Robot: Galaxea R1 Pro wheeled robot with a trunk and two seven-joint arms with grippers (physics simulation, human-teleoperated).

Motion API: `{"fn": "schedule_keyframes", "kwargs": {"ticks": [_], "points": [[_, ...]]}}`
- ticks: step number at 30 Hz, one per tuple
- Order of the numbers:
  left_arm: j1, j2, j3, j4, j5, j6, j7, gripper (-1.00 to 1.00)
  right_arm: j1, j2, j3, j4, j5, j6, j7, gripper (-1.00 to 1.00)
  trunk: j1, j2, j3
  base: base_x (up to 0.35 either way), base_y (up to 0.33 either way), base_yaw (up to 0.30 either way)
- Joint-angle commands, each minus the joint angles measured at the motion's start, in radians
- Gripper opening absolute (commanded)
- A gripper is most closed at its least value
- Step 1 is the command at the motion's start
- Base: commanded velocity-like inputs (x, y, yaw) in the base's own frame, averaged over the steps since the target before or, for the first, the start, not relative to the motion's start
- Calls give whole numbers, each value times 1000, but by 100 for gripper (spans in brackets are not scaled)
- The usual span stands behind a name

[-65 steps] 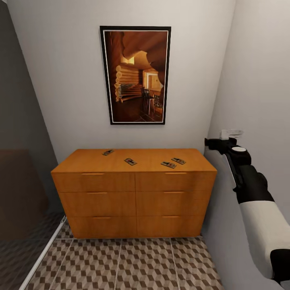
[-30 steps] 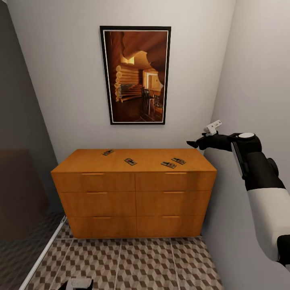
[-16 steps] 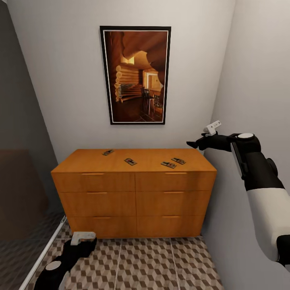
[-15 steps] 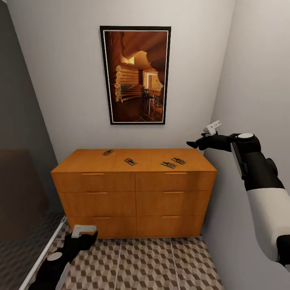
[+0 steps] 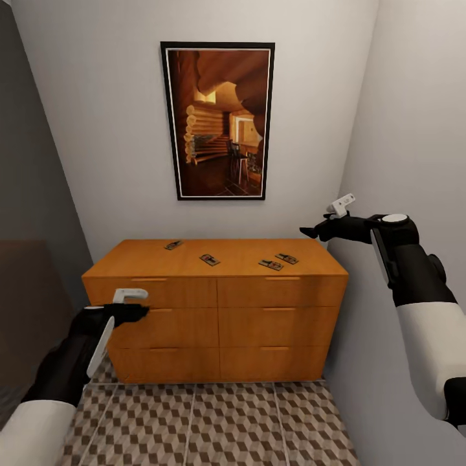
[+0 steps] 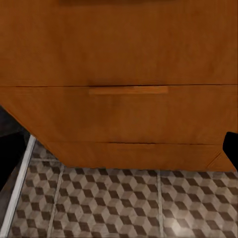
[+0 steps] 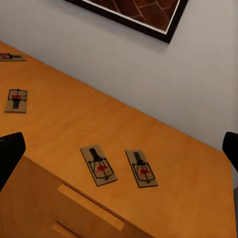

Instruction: Take the four mousetraps from the cabinet in the bathroom and place them on the bathroom floor. Make sure all four end up on the same floor surface, and ensure that at least two of them are either under or directly next to the same bathroom sink.

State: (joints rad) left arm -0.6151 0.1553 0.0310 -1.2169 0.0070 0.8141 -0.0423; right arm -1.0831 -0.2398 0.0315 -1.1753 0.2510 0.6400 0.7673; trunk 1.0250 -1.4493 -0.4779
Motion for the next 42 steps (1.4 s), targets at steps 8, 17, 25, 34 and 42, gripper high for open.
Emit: {"fn": "schedule_keyframes", "kwargs": {"ticks": [8,17,25,34,42], "points": [[-197,5,1,246,2,21,-14,100,-1,2,1,-1,10,1,7,100,0,-1,-1,0,0,0],[-230,-18,-16,198,0,30,-107,100,-1,1,1,1,9,1,6,100,0,-1,-1,0,0,0],[-176,-12,-39,264,-9,-20,-132,100,-1,1,1,5,9,1,6,100,0,-1,-1,0,0,0],[140,5,-43,1242,-5,-1233,-127,100,-1,2,1,136,10,-104,-15,100,0,-1,-1,0,0,0],[499,26,-42,1291,-4,-1707,-77,100,0,0,-4,150,10,-121,-41,100,0,-1,-1,0,0,0]]}}
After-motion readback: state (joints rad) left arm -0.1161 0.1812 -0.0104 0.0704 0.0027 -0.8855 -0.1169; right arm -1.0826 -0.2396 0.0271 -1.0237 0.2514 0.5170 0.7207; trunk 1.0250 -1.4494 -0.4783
